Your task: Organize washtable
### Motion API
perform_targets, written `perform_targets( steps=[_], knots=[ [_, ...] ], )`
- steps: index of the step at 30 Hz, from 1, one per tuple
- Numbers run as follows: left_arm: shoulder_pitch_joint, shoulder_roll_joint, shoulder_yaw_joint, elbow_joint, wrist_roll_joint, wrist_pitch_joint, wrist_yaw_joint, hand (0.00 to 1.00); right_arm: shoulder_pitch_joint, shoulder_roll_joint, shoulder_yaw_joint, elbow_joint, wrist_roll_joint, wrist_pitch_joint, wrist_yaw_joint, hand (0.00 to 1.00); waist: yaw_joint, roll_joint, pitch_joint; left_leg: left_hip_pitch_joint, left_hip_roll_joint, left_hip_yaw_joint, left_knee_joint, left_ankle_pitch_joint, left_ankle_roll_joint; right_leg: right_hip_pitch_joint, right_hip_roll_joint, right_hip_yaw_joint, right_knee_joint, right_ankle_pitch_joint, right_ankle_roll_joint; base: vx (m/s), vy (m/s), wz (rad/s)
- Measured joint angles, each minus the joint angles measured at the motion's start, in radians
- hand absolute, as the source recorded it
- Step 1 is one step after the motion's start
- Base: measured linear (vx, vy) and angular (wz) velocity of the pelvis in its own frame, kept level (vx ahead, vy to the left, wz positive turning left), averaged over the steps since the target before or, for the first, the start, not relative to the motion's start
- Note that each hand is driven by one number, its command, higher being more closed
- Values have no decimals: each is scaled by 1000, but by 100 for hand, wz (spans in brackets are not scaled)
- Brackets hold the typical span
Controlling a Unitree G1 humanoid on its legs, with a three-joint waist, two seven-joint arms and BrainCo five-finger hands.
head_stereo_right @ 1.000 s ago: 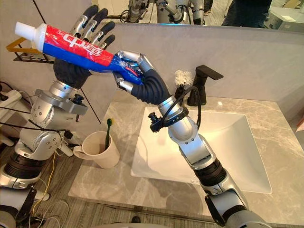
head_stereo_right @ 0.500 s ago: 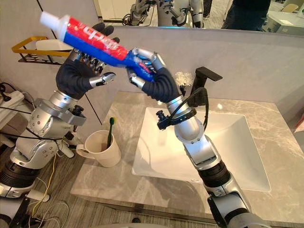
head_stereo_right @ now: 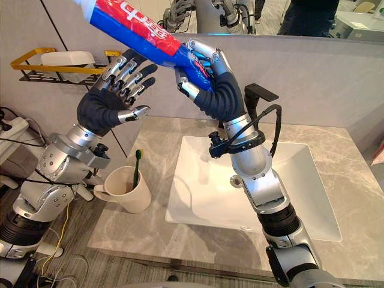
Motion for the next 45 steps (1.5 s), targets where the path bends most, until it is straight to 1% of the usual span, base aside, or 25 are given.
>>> perform_targets(
  steps=[4, 7, 14, 19, 24, 31, 34, 36, 39, 45],
  knots=[
    [0, -23, 0, -6, 0, 1, 0, 0, 0, 6, 0, 0, 0, 0, 4, 100, -1, 0, 0, 1, 0, 1, 0, 1, 1, 0, 0, 1, 0, 2, 0, 0, 0, 0],
    [0, -26, 0, -6, -1, 1, 2, 0, 0, 21, 0, 0, 0, 0, 4, 100, -12, 1, -1, 1, 0, 2, 0, 1, 1, 0, 0, 2, 0, 2, 0, 0, 0, 0],
    [-4, -106, 0, -6, -10, 0, 10, 0, 0, 24, 1, 0, -1, 0, 4, 100, -15, 7, -4, 1, 1, 12, -1, 1, 1, 0, 2, 11, -13, 11, -2, 0, 0, -3],
    [-49, -159, -1, -6, -31, -4, 28, 0, 0, 58, 1, 0, -1, 1, 4, 100, -18, 9, -4, 2, 1, 15, -1, 1, 1, -1, 2, 14, -13, 11, -1, 0, 0, -2],
    [-94, -205, -3, -7, -40, -21, 46, 0, 3, 91, 6, 3, -1, 12, 4, 100, -18, 9, -4, 5, 1, 22, -2, 1, 1, -1, 1, 22, -13, 13, 0, -2, 0, -3],
    [-130, -259, -16, -8, -40, -31, 47, 0, 42, 111, 31, 17, -1, 15, 10, 100, -25, 9, -4, 10, 1, 28, -3, 1, 1, -1, 1, 28, -13, 17, 0, -5, 0, -2],
    [-134, -260, -20, -8, -40, -33, 47, 0, 42, 124, 32, 34, -1, 17, 10, 100, -39, 9, -4, 13, 1, 29, -8, 4, 2, -1, 2, 29, -13, 17, 0, 0, 0, 0],
    [-141, -262, -33, -8, -40, -35, 49, 0, 42, 126, 32, 35, -1, 17, 10, 100, -42, 9, -5, 18, 1, 32, -19, 9, 3, -1, 2, 31, -14, 19, 0, -5, -2, -2],
    [-147, -289, -36, -8, -40, -35, 53, 0, 42, 127, 33, 35, -1, 16, 11, 100, -41, 9, -5, 19, 2, 39, -19, 9, 3, -2, 1, 37, -17, 22, 1, -8, -1, -6],
    [-158, -304, -36, -8, -41, -36, 67, 0, 68, 139, 56, 35, -1, 12, 29, 100, -41, 13, -7, 19, 2, 44, -19, 9, 3, -1, 2, 41, -25, 28, 2, -8, -3, -2]
  ],
)
